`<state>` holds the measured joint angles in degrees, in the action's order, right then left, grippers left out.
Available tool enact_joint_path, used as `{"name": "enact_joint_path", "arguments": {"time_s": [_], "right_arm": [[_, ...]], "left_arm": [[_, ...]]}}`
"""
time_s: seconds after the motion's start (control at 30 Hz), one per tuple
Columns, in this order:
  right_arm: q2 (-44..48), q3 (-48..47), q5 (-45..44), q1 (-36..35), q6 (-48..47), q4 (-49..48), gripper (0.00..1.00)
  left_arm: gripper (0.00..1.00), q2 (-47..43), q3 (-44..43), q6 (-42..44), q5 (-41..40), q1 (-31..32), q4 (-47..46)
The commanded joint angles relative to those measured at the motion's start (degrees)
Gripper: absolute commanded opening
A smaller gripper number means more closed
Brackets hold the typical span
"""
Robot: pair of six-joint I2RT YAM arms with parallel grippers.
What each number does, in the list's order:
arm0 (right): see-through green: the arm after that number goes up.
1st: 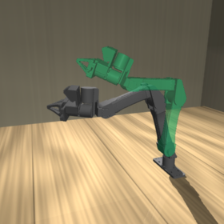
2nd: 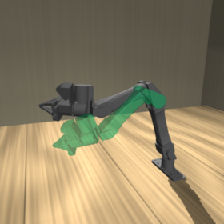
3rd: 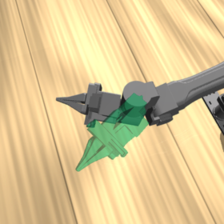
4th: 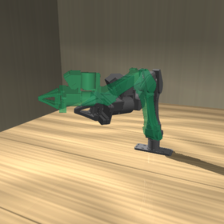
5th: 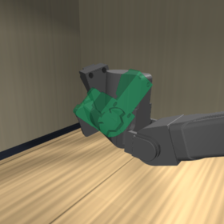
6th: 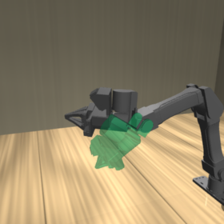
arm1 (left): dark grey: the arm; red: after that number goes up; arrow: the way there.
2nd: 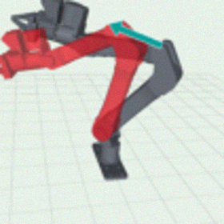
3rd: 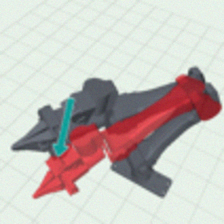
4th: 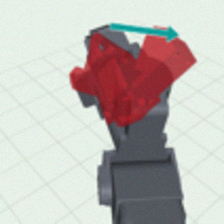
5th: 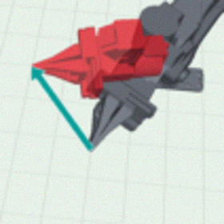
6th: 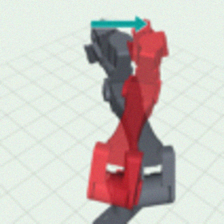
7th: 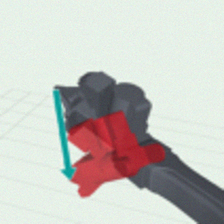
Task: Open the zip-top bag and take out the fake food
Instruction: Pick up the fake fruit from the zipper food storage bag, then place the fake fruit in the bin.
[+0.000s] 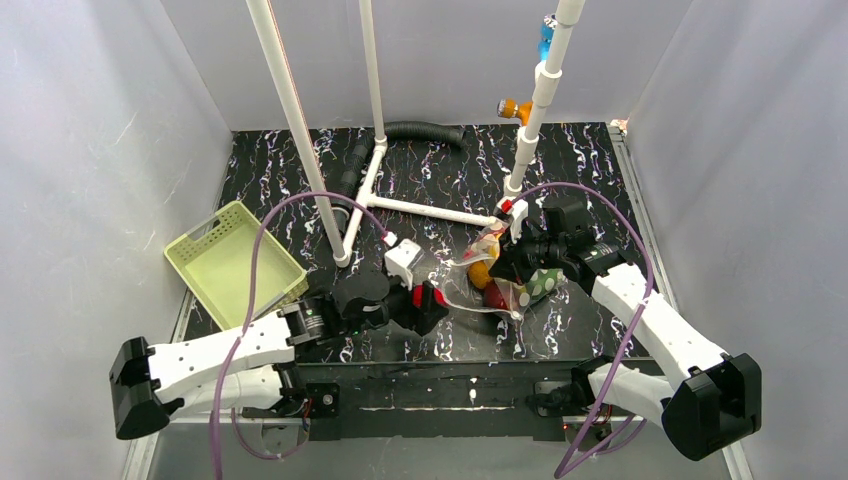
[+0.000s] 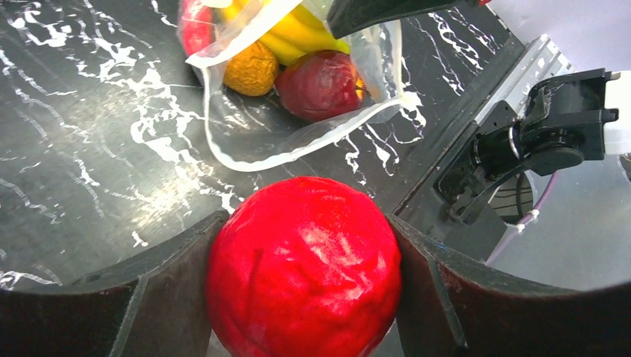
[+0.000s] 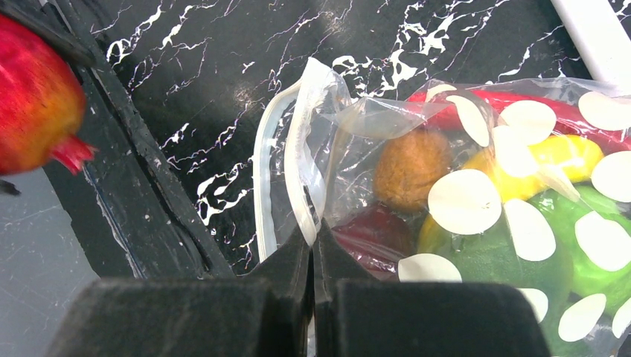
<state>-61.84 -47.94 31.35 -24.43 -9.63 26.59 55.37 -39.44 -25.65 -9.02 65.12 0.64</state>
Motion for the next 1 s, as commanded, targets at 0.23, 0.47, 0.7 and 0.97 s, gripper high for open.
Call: {"name": "enact_joint_path", "arguments": {"time_s": [0.23,0.47,0.7,0.97], "right_arm": [[1.0,-0.4,1.3,0.4,0.2,-0.7,0.01],[0.8,-0.4,1.3,0.4,0.2,-0.7,0.01],[0.5,-0.6,1.3,0.5,0.2,-0.7,0.01],[0.2,-0.7,1.3,0.6,0.1,-0.6,0.01]], "left_arm": [[0.0,-11.4,0.9,2.8,-11.1,-2.2,15.6],[0.0,-16.4,0.9,3.5,-18.1,-4.6,22.6],[0.0,-19.4,1.1,3.5,-23.3,-6.9,26.3],[0.0,-21.5,1.6,2.3,-28.8,-9.2,29.4]]}}
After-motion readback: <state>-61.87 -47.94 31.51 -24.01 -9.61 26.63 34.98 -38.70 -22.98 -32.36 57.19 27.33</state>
